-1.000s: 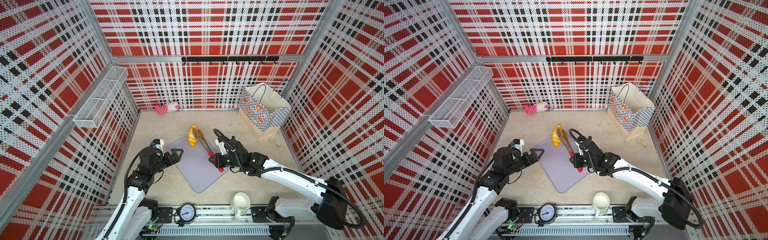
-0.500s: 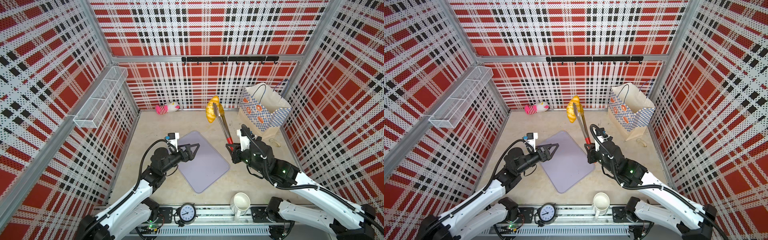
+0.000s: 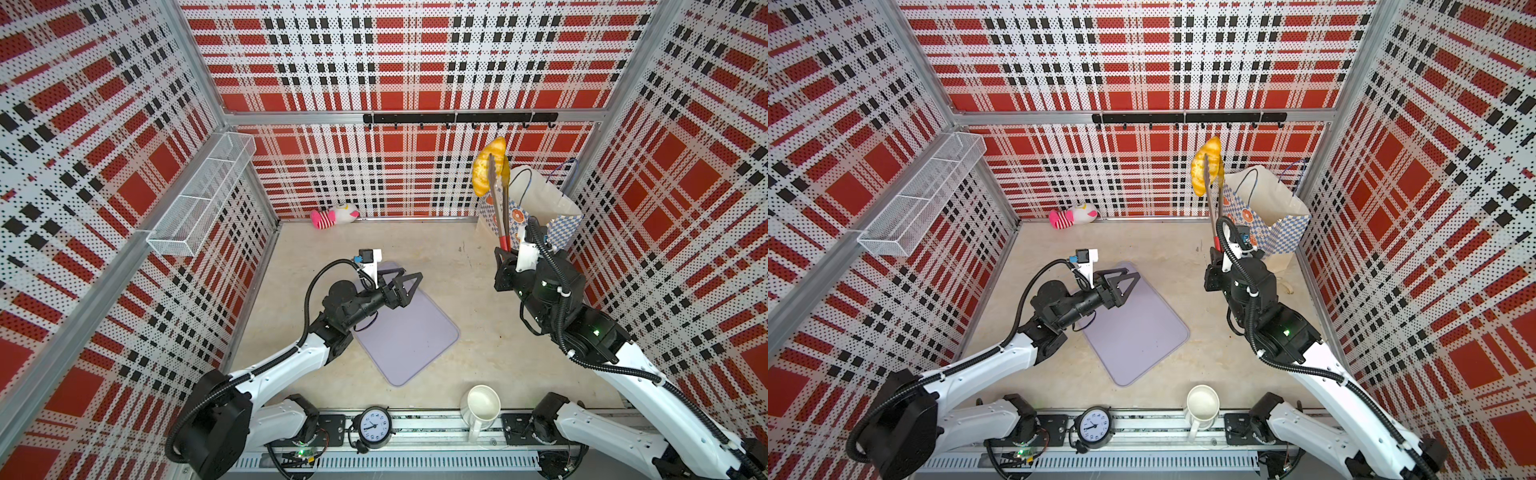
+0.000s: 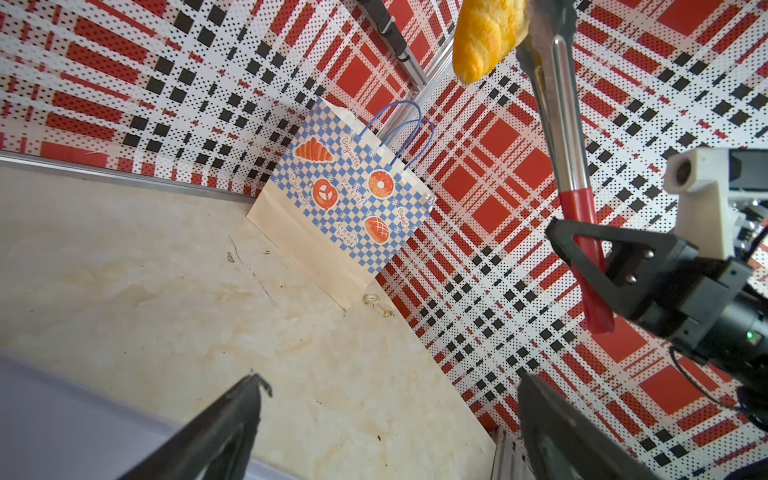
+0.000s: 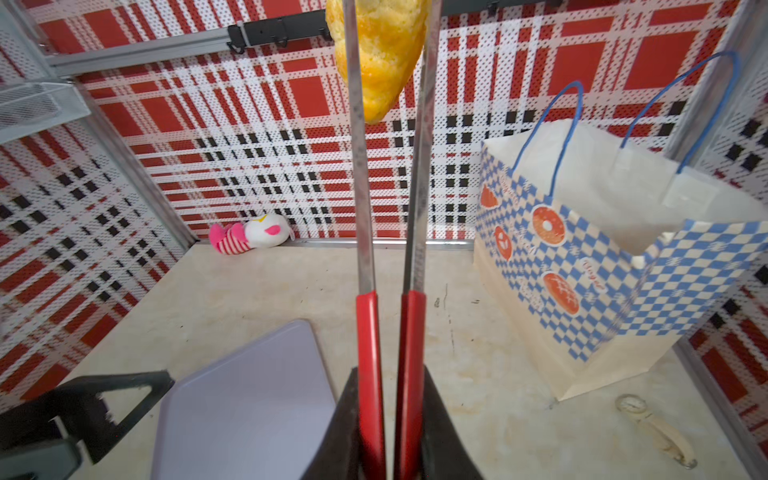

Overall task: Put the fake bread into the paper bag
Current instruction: 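Carry the oval bun in the tongs over the paper bag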

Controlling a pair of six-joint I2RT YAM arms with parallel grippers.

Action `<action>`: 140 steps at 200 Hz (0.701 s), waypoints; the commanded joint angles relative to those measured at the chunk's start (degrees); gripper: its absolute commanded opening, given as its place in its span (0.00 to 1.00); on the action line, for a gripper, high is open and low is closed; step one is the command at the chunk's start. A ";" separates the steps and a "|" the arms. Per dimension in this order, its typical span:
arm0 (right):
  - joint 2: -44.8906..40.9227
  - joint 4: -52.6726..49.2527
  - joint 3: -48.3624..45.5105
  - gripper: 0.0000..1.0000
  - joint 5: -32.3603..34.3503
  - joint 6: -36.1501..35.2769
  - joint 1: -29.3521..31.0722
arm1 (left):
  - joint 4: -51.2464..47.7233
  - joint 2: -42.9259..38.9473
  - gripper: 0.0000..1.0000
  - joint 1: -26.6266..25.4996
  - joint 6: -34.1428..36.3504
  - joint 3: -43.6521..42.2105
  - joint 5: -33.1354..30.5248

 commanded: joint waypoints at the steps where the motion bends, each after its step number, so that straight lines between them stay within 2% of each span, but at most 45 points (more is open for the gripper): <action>1: 1.52 2.94 2.94 0.11 -1.27 -3.61 -4.98 | 5.31 1.91 0.98 -0.57 1.52 3.25 2.58; 56: 5.78 4.28 6.38 0.10 -11.21 -3.72 -16.94 | 6.45 5.26 0.98 -1.87 2.66 5.46 2.94; 131: 6.64 3.91 7.97 0.10 -14.09 -3.74 -25.51 | 8.19 7.60 0.98 -1.98 2.82 5.95 3.38; 140: 6.86 3.87 7.97 0.10 -16.32 -3.56 -26.90 | 8.60 8.05 0.98 -1.97 2.84 5.95 3.47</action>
